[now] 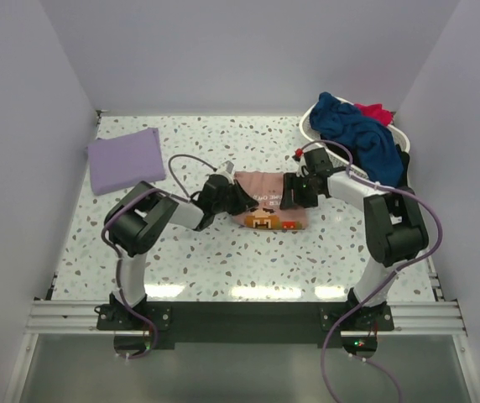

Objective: Fold and stack the t-shirts
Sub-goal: Neatly place the folded tshirt to the corner

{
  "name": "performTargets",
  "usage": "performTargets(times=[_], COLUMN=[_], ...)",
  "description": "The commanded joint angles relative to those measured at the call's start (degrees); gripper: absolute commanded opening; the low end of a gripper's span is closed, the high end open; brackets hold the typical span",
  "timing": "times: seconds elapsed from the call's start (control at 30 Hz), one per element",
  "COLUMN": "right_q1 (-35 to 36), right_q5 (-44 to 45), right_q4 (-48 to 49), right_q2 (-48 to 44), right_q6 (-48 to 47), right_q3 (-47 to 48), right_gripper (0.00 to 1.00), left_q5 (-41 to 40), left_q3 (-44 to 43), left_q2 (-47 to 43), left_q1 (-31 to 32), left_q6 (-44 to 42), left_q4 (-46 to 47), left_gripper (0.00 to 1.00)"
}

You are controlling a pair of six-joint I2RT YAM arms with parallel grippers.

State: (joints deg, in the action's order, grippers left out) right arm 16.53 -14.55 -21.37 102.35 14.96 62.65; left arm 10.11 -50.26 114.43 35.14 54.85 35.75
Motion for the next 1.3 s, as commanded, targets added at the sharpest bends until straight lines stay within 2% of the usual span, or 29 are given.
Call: performTargets(times=[0.0, 0.1, 0.2, 0.37, 0.5, 0.83, 1.27], right_q1=[0.78, 0.78, 0.78, 0.78, 0.87, 0.78, 0.87], right_q5=[-1.36, -1.27, -1.62, -2.77, -3.38, -6.28, -9.88], right_q4=[-3.86, -5.0, -5.79, -5.97, -5.88, -4.3, -2.54], right_q2=[-3.98, -7.49, -10.13, -12.87, -13.75, -14.28, -15.6], right_q6=[0.07, -0.28, -0.37, -0.46, -1.07, -2.22, -1.87], right_q3=[-2.01, -2.45, -2.54, -2.97, -3.5, -5.17, -5.7], right_gripper=[0.65, 0.76, 0.81, 0.83, 0.83, 0.83, 0.83], left_q5=[-2.64, -1.68, -0.97, -3.25, -1.33, 5.43, 8.26], left_q3=[-1.68, -3.7, -9.14, -18.11, -23.47, -38.31, -46.68], left_q2=[-0.6, -4.74, -7.29, -8.96, -8.53, -5.28, -4.57], left_q1=[-2.95, -6.21, -8.76, -12.27, -16.32, -29.05, -40.4], left_q6=[-5.44, -12.47, -24.39, -35.76, -42.0, -48.52, -52.21], left_q4=[-11.64, -17.62, -27.02, -40.73, -45.23, -55.95, -61.5], left_gripper=[0.0, 0.0, 0.0, 0.0, 0.0, 0.0, 0.0])
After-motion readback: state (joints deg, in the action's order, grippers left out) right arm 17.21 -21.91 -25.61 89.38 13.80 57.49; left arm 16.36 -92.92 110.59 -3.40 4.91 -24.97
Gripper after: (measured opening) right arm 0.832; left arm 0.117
